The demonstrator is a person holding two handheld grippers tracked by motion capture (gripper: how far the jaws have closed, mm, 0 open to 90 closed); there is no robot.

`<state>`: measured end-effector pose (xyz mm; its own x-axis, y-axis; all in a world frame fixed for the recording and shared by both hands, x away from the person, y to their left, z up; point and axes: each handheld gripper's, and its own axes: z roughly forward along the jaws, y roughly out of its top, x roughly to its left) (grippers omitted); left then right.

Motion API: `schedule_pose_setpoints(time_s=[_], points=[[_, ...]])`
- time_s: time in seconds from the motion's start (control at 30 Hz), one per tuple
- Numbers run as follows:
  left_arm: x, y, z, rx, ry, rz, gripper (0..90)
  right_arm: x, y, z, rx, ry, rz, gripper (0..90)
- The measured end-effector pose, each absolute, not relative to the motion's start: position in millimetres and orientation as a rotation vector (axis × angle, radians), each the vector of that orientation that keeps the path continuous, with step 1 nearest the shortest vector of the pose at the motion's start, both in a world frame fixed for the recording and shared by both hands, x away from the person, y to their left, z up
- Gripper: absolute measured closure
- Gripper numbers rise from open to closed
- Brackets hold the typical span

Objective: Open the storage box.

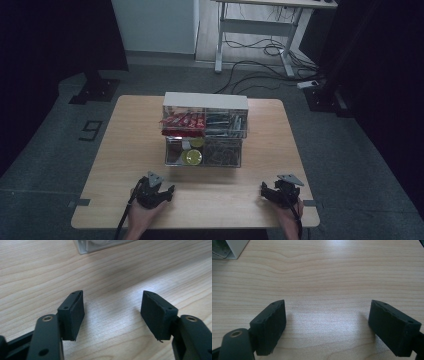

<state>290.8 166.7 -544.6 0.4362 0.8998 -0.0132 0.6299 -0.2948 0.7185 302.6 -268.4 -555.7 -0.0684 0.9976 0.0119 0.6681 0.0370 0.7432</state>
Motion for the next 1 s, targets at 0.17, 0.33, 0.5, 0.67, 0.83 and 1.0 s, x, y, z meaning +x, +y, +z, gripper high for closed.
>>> schedule_pose_setpoints(time_s=[0.17, 0.33, 0.5, 0.67, 0.83, 1.0], points=[[285.0, 169.1, -537.4, 1.983, 1.219, 0.546, 48.9, 302.6, -268.4, -555.7, 1.682, 1.791, 0.810, 14.8], [282.0, 175.8, -532.4, 1.936, 1.188, 0.542, 57.6, 302.6, -268.4, -555.7, 1.682, 1.792, 0.809, 14.9], [282.2, 176.4, -534.5, 1.933, 1.189, 0.533, 58.7, 302.6, -268.4, -555.7, 1.682, 1.792, 0.810, 14.9], [281.3, 175.5, -533.9, 1.934, 1.183, 0.518, 59.4, 303.0, -268.9, -555.7, 1.678, 1.797, 0.812, 14.9], [280.6, 181.1, -527.7, 1.914, 1.175, 0.474, 67.4, 303.0, -268.8, -555.7, 1.677, 1.797, 0.812, 14.9], [279.0, 187.7, -520.4, 1.896, 1.167, 0.430, 79.3, 302.9, -268.9, -555.7, 1.677, 1.796, 0.812, 15.0]])
